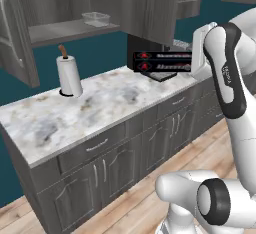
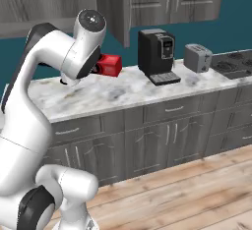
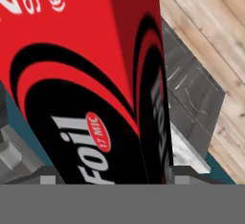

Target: Retrieve the tupperware and aluminum foil from the cabinet and place them on the dining counter near the plate with lemon and shrimp to prepare for storing leftovers.

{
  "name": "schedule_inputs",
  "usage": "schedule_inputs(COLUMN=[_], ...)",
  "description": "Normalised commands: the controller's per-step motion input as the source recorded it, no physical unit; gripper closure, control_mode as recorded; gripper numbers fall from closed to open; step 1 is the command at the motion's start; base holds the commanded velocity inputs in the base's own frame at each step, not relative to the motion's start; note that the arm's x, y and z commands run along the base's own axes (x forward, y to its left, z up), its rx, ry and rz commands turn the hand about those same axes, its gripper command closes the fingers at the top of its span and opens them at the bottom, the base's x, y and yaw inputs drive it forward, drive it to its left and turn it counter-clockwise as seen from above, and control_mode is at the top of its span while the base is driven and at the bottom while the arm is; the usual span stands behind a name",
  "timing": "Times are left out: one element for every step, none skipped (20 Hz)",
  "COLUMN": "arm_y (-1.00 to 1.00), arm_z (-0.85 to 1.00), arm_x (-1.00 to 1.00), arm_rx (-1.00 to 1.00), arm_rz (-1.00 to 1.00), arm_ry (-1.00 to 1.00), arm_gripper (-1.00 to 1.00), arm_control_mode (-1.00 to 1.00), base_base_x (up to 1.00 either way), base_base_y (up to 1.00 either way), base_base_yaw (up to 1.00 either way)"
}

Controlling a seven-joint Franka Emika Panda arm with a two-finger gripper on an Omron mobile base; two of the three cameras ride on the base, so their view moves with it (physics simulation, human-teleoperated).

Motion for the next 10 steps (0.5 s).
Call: schedule_inputs(arm_y=[0.0, 0.0, 0.0, 0.0, 0.0, 0.0, 0.0, 0.0, 0.0, 0.0], arm_z=[0.0, 0.0, 0.0, 0.0, 0.0, 0.0, 0.0, 0.0, 0.0, 0.0], arm_x=[0.0, 0.0, 0.0, 0.0, 0.0, 0.0, 0.0, 0.0, 0.0, 0.0], arm_rx=[0.0, 0.0, 0.0, 0.0, 0.0, 0.0, 0.0, 0.0, 0.0, 0.0], arm_rz=[0.0, 0.0, 0.0, 0.0, 0.0, 0.0, 0.0, 0.0, 0.0, 0.0], arm_ry=[0.0, 0.0, 0.0, 0.0, 0.0, 0.0, 0.0, 0.0, 0.0, 0.0], arm_gripper=[1.0, 1.0, 1.0, 1.0, 1.0, 1.0, 1.0, 1.0, 1.0, 1.0], arm_control_mode=[1.0, 1.0, 1.0, 1.0, 1.0, 1.0, 1.0, 1.0, 1.0, 1.0], base_base_x=[0.0, 0.0, 0.0, 0.0, 0.0, 0.0, 0.0, 0.0, 0.0, 0.0], base_base_y=[0.0, 0.0, -0.01, 0.0, 0.0, 0.0, 0.0, 0.0, 0.0, 0.0], base_base_yaw=[-0.85, -0.85, -0.86, -0.89, -0.91, -0.91, -0.91, -0.91, -0.92, -0.92])
